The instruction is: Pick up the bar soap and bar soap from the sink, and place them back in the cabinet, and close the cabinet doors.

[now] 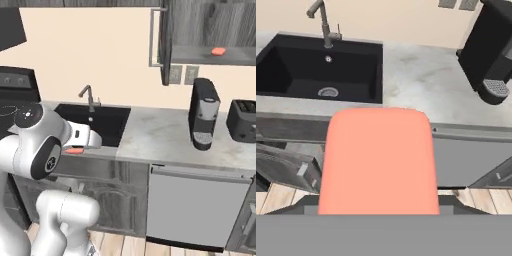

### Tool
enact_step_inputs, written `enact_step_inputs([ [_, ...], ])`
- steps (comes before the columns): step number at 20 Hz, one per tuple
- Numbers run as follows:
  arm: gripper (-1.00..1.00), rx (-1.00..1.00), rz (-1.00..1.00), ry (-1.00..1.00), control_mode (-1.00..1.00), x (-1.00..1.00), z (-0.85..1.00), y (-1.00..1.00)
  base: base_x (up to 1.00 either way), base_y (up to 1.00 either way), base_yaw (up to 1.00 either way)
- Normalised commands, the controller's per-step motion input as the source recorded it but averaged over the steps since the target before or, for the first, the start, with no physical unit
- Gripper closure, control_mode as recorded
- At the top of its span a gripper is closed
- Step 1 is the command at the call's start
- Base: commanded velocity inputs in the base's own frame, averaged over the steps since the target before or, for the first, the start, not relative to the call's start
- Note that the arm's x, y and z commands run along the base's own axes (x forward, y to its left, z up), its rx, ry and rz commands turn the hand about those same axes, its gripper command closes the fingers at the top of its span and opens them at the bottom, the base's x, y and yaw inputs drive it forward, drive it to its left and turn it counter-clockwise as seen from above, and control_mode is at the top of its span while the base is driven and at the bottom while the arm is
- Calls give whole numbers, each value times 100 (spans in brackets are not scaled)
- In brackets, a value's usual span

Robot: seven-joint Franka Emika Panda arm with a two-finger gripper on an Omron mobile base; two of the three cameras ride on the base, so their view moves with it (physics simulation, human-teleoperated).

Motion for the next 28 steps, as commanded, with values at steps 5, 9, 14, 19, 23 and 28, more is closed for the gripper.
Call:
enact_step_inputs([
  [5,100,0,0,0,100,0,0,0,0,-69,0],
  [9,100,0,0,0,100,0,0,0,0,-76,0],
  [14,100,0,0,0,100,0,0,0,0,-79,0],
  [19,100,0,0,0,100,0,0,0,0,-76,0],
  [23,100,0,0,0,100,0,0,0,0,-72,0],
  [28,100,0,0,0,100,0,0,0,0,-67,1],
])
